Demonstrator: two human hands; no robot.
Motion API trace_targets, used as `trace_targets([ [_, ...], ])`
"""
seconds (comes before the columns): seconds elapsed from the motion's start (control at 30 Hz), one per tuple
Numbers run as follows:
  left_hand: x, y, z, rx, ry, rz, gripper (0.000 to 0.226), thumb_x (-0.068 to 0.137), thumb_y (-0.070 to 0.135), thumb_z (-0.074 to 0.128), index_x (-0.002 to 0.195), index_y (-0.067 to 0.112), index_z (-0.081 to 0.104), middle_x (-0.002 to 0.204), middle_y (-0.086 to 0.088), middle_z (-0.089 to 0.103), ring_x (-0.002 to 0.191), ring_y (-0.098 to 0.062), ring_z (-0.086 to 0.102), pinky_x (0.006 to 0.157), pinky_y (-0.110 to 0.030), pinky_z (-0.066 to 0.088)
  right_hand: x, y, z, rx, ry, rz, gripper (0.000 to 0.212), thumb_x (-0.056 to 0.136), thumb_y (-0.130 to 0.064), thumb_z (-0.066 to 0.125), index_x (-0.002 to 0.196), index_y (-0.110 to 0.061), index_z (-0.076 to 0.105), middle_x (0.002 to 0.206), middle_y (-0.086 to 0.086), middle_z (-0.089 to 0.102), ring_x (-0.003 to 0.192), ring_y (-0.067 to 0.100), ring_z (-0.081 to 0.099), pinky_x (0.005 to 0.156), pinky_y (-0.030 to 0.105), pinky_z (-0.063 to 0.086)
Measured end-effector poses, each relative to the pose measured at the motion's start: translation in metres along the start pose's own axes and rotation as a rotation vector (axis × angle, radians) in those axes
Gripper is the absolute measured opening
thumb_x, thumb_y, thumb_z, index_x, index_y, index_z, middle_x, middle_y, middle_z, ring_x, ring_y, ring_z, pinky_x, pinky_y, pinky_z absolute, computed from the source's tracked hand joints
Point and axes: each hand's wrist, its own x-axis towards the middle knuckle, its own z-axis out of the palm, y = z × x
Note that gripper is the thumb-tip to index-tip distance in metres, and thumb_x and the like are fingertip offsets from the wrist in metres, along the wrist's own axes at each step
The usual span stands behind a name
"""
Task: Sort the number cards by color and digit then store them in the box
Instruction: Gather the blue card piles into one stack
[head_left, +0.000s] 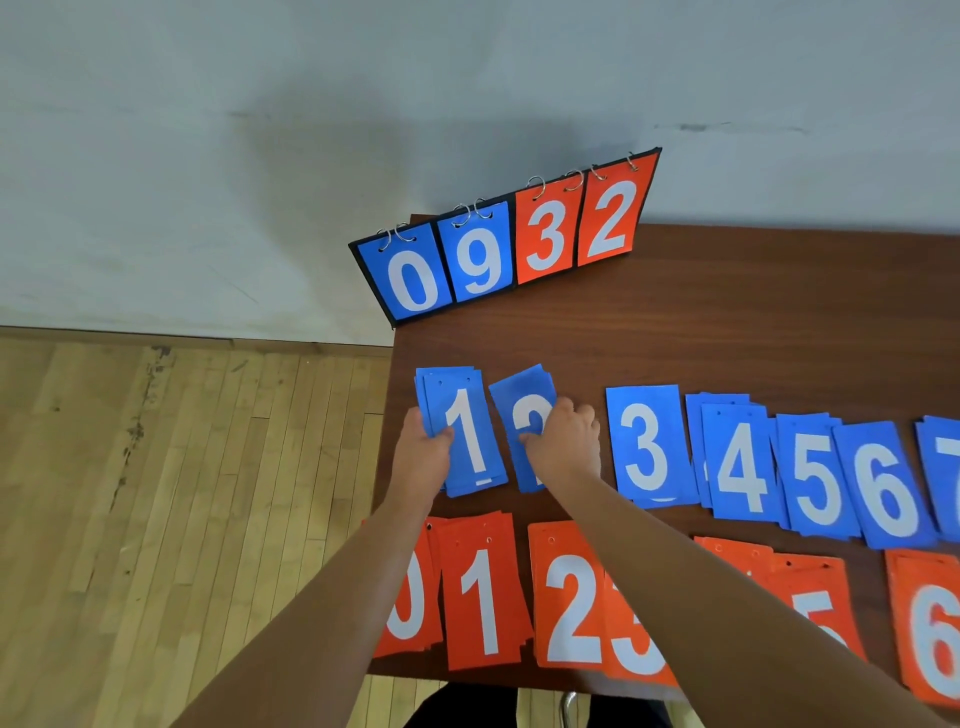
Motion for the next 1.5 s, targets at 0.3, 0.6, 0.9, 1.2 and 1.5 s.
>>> trace_targets([
  [0.3,-0.016,0.021,0.015,-0.183,-0.161,-0.059,0.016,0.102,0.025,0.053,0.118,0.024,0.053,0.112,-0.001,0.067,0.099,-0.021,0.069,0.086,-0.051,0.058,-0.011,0.007,-0.033,0.633,-0.112,0.082,0.040,0.095,-0.026,0.062,0.131,-0.020,0.044,0.123,-0.002,0.059,0.107,0.016,0.062,0.061,0.018,0.051],
  [0.6,-0.032,0.032,0.053,-0.101,-0.315,0.052,0.029,0.097,0.032,0.060,0.125,0.028,0.051,0.121,0.002,0.066,0.105,-0.018,0.067,0.090,-0.046,0.058,-0.019,0.037,-0.028,0.217,0.092,-0.106,0.050,0.100,-0.038,0.048,0.145,-0.019,0.039,0.138,0.005,0.042,0.126,0.021,0.045,0.098,0.035,0.050],
  [0.9,-0.028,0.017,0.048,-0.086,-0.175,-0.032,0.023,0.098,0.029,0.059,0.120,0.026,0.050,0.112,0.003,0.066,0.096,-0.016,0.070,0.078,-0.039,0.062,-0.008,0.089,-0.013,-0.313,0.220,-0.105,0.058,0.096,-0.036,0.051,0.140,0.000,0.040,0.136,0.020,0.042,0.127,0.034,0.040,0.105,0.039,0.040],
  [1.2,-0.023,0.010,0.040,-0.118,-0.116,-0.028,0.019,0.099,0.026,0.059,0.116,0.028,0.052,0.113,0.002,0.067,0.097,-0.017,0.069,0.084,-0.047,0.060,0.002,0.070,-0.025,-0.263,0.110,0.002,0.090,0.079,-0.053,0.072,0.147,-0.022,0.023,0.141,0.018,0.034,0.132,0.034,0.034,0.108,0.047,0.031],
  [1.5,-0.023,0.010,0.048,-0.080,-0.092,-0.031,0.030,0.100,0.023,0.056,0.129,0.017,0.049,0.119,-0.003,0.064,0.093,-0.017,0.066,0.063,-0.027,0.056,0.011,0.067,-0.049,0.568,-0.037,0.068,0.028,0.097,-0.017,0.057,0.124,-0.013,0.056,0.115,0.005,0.066,0.096,0.018,0.064,0.068,0.028,0.052],
])
